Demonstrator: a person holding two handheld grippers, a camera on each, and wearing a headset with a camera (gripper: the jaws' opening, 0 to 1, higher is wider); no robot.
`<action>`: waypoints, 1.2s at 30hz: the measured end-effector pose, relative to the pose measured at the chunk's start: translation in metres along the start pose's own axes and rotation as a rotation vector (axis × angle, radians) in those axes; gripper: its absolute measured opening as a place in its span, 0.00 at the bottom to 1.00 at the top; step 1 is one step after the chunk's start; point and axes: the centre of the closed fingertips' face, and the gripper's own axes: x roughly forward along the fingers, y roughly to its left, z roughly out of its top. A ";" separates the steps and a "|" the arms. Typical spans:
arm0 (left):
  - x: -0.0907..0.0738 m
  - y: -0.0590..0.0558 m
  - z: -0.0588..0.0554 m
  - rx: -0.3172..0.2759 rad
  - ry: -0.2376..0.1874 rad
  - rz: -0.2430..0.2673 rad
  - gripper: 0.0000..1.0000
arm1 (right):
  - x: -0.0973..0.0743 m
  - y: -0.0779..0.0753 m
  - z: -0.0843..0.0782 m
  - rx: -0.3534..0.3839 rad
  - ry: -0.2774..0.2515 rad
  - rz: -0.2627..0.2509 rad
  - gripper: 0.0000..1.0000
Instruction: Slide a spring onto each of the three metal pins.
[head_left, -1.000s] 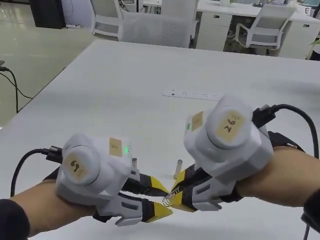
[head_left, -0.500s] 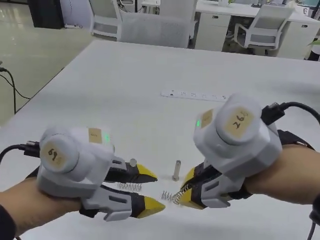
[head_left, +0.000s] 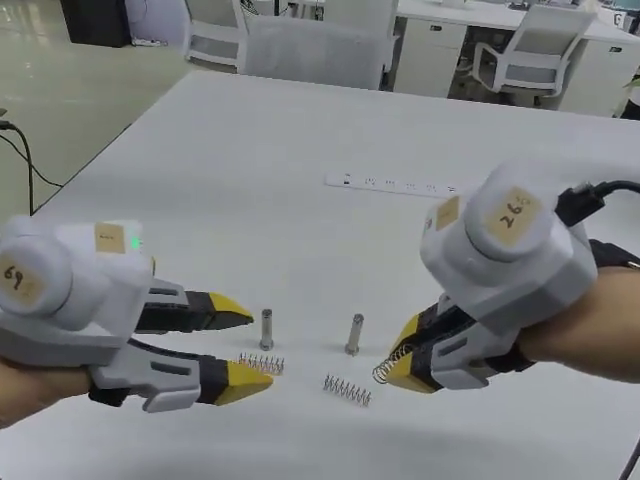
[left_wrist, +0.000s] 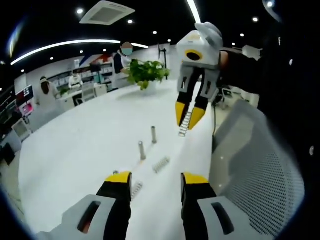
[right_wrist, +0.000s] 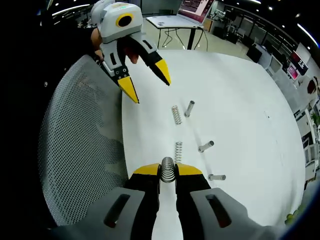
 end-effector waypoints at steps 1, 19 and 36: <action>-0.002 0.001 -0.001 -0.007 -0.003 0.007 0.34 | -0.001 -0.002 -0.001 0.002 0.001 -0.003 0.08; 0.003 0.000 -0.017 -0.086 -0.018 0.037 0.38 | -0.022 -0.049 -0.026 0.057 0.061 -0.089 0.08; 0.007 -0.006 -0.017 -0.086 -0.029 0.035 0.39 | -0.008 -0.085 -0.042 0.025 0.182 -0.084 0.08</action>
